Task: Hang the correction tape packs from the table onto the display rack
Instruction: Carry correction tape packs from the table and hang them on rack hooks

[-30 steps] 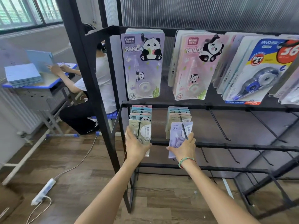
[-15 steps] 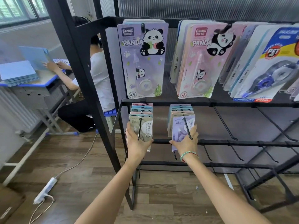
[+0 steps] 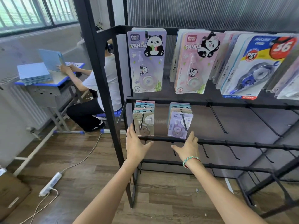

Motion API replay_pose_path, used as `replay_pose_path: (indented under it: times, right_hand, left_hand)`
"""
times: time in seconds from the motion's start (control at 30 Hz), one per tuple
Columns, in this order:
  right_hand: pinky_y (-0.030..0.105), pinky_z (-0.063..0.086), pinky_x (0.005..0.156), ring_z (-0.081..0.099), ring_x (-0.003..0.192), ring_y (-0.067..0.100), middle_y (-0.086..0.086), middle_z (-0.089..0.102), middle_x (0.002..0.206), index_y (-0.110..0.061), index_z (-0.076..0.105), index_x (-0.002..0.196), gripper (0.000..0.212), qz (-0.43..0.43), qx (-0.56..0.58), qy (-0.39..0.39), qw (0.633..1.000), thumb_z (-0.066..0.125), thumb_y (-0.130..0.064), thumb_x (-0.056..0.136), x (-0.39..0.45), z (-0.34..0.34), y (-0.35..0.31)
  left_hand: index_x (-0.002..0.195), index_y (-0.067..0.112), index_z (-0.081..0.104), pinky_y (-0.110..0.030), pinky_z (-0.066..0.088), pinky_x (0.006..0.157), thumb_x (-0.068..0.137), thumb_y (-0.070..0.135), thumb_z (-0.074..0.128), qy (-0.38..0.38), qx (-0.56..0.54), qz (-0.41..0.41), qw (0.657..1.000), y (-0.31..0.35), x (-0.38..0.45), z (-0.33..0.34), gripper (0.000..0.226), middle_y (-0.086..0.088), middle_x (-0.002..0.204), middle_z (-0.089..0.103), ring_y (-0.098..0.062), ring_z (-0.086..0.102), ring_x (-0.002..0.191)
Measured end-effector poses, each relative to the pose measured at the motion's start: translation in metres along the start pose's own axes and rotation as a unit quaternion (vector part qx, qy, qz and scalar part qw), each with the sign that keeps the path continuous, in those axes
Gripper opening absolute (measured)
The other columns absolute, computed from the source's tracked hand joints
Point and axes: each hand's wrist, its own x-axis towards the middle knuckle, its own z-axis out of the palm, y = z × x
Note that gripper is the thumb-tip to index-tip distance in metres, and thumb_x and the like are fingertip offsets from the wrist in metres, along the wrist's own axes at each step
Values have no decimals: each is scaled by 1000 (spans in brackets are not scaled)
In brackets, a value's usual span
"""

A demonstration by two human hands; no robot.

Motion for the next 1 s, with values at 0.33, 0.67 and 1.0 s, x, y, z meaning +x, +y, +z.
replay_pose_path:
  times: [0.33,0.67,1.0]
  right_hand:
    - [32,25,110,28,137,28,11,27,150,-7,26,147,75,-184,-44,-52,981,64,-33,87,-91,-22,-10]
    - [30,24,111,28,137,24,6,29,150,-12,28,147,68,-329,-54,-170,927,58,-34,91,-207,29,-72]
    - [30,26,111,30,136,24,6,32,150,-13,34,145,62,-496,-44,-313,809,57,-30,90,-422,143,-211]
  left_hand:
    - [154,13,10,-39,17,120,89,36,66,26,140,24,989,10,-113,-56,89,-8,161,11,-22,9,148]
    - [153,12,14,-37,16,120,94,39,56,154,243,-89,954,-44,-233,-173,78,-8,160,13,-23,11,148]
    - [150,11,22,-37,23,116,95,39,52,293,280,-291,866,-157,-412,-374,69,-7,156,27,-24,22,144]
